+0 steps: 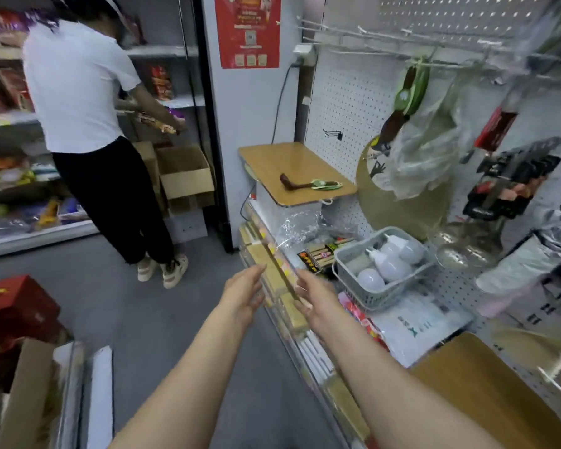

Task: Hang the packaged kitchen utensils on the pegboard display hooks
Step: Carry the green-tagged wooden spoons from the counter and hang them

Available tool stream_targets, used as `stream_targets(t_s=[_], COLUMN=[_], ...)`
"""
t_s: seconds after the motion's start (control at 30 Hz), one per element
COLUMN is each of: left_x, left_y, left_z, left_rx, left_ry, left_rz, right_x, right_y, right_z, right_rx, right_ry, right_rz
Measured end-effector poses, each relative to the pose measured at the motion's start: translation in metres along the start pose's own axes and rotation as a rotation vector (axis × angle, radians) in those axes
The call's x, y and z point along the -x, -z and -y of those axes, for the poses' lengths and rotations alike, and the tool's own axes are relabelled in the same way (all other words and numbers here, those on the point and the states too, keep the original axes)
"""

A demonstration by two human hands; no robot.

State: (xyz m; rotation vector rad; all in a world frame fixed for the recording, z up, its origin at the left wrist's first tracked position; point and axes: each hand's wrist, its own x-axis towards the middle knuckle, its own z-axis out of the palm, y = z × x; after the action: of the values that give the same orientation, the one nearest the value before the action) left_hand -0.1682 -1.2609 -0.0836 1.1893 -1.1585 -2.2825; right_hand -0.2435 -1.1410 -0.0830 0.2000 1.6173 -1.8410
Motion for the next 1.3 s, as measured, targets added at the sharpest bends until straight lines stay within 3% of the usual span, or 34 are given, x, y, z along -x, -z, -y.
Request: stream_targets(t_s=[0.33,0.67,0.87,1.3], left_x=[-0.175,-0.384,-0.500,-0.629], left_y=[-0.087,-0.201,-0.268,-0.329], left_z=[-0.080,-0.155,-0.197,-0.174], left_rx=[-0.038,-0.260,-0.499,-0.824], left_ry=[-0.007,0.045,0.167,0.273], left_rz=[-0.002,0.294,0.355,0.558], right_x=[-0.171,-0.342,-0.426,-0.515], right_y=[-0.031,-0.039,-0.061,-0.100], right_z=[0.094,0.158,0.204,0.238], right_rx=[-0.030,-0.162,-0.273,-0.353], right_ry=[-0.054,-0.036,-0.125,-0.180], right_rz=[-0.022,-0.198,-0.366,-0.523])
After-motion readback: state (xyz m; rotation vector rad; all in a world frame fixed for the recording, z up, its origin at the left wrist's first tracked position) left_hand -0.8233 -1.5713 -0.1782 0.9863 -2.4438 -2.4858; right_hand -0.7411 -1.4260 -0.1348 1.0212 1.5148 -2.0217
